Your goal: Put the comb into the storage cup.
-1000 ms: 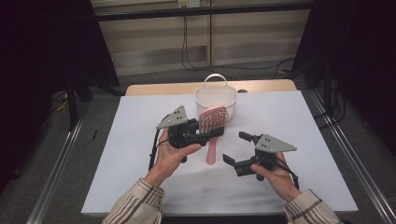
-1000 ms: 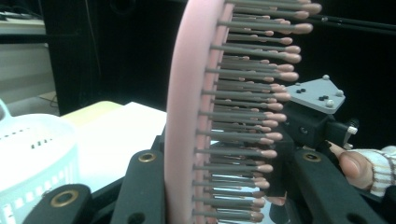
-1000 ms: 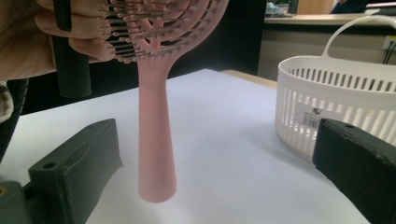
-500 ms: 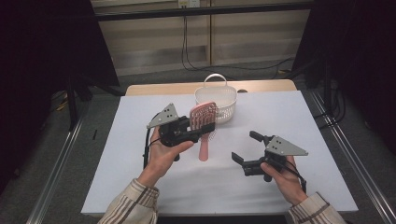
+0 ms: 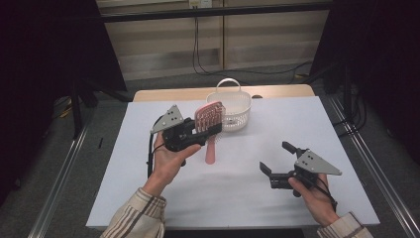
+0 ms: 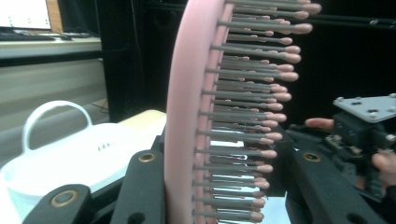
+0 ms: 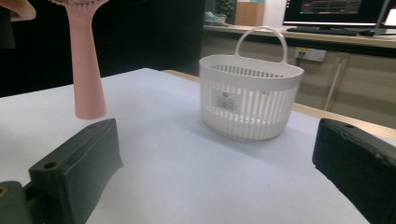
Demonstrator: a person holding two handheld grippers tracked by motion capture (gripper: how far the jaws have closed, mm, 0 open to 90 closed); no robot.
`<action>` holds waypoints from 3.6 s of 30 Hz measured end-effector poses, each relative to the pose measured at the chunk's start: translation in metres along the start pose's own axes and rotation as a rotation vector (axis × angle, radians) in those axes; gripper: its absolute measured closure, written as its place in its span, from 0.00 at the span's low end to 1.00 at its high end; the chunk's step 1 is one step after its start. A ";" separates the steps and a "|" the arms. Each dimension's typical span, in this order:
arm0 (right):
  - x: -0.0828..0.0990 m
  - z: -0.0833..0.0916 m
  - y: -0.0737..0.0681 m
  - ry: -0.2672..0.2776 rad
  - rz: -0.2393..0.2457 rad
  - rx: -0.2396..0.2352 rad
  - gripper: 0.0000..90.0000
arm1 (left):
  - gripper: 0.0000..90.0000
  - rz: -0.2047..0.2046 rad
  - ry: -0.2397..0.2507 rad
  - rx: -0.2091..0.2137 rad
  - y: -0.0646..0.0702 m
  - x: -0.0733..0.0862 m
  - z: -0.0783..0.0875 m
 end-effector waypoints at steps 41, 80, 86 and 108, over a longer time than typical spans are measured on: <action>0.019 0.055 0.032 0.031 -0.047 0.169 0.00 | 0.69 -0.001 0.073 -0.223 -0.067 -0.047 -0.041; 0.020 0.057 0.030 0.026 -0.042 0.164 0.00 | 0.69 -0.073 0.095 -0.324 -0.106 -0.046 -0.110; 0.021 0.057 0.030 0.019 -0.039 0.161 0.00 | 0.69 -0.067 0.094 -0.325 -0.112 -0.037 -0.119; 0.021 0.056 0.028 0.016 -0.022 0.151 0.00 | 0.69 -0.008 0.030 -0.360 -0.117 0.014 -0.126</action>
Point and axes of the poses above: each handheld gripper's, and its own axes: z roughly backward along the jaws, x roughly out of its underside, y roughly to its right, the point moved 1 cm from there along -z, roughly forward along the jaws, and after that the axes turned 3 degrees about z, right-handed, at the moved point
